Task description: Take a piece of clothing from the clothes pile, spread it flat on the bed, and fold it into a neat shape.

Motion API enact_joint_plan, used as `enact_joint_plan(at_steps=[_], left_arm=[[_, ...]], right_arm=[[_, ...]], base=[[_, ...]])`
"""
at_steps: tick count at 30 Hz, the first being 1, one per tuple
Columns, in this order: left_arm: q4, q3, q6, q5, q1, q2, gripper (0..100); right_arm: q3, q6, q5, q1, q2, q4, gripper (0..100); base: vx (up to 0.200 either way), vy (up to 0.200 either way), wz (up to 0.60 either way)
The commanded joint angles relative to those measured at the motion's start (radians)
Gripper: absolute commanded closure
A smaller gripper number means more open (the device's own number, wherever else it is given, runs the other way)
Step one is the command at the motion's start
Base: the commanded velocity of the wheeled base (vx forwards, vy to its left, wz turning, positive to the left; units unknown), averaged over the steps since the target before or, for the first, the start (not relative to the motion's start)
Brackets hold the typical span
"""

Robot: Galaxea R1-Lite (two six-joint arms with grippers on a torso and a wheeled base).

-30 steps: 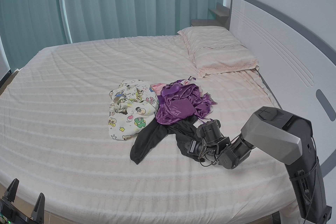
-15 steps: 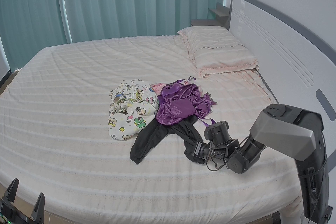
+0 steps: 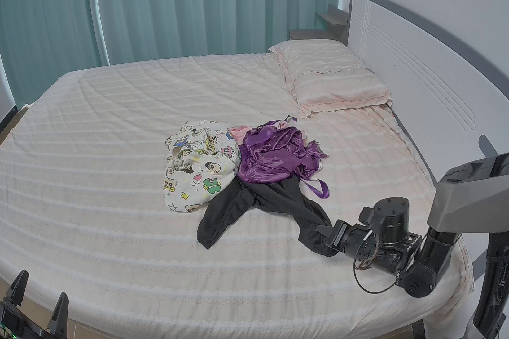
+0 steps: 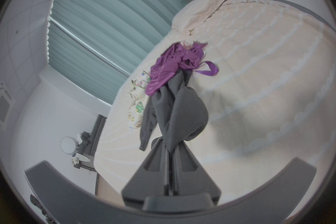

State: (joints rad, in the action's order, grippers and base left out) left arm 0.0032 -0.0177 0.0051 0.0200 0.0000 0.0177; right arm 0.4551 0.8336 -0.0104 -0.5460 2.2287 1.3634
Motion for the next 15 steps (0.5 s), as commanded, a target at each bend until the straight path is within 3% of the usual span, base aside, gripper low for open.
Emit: enact_joint_plan(at_steps=[1,9,10,11,15], left_arm=[[-0.002,0.013,0.049,0.006,-0.002,-0.008,0],[-0.022,-0.016,0.049,0.018,0.000,-0.018,0],[-0.071,-0.177,-0.047,0.018,0.000,0.070,0],[-0.074,-0.206,-0.083,0.018,0.005,0.119,0],[-0.066,-0.110,-0.093,0.055,0.012,0.240,0]], right_arm=[[-0.177,0.018,-0.025,-0.002,-0.064,0.161,100],[-0.237,0.015,-0.022,-0.002,-0.104,0.200,100],[-0.250,0.016,-0.025,-0.002,-0.115,0.200,100],[-0.251,0.016,-0.025,-0.002,-0.115,0.200,100],[-0.251,0.018,-0.026,0.006,-0.103,0.200,100]], base=[[0.000,0.000,0.00],[0.000,0.000,0.00],[0.000,0.000,0.00],[0.000,0.000,0.00],[0.000,0.000,0.00]])
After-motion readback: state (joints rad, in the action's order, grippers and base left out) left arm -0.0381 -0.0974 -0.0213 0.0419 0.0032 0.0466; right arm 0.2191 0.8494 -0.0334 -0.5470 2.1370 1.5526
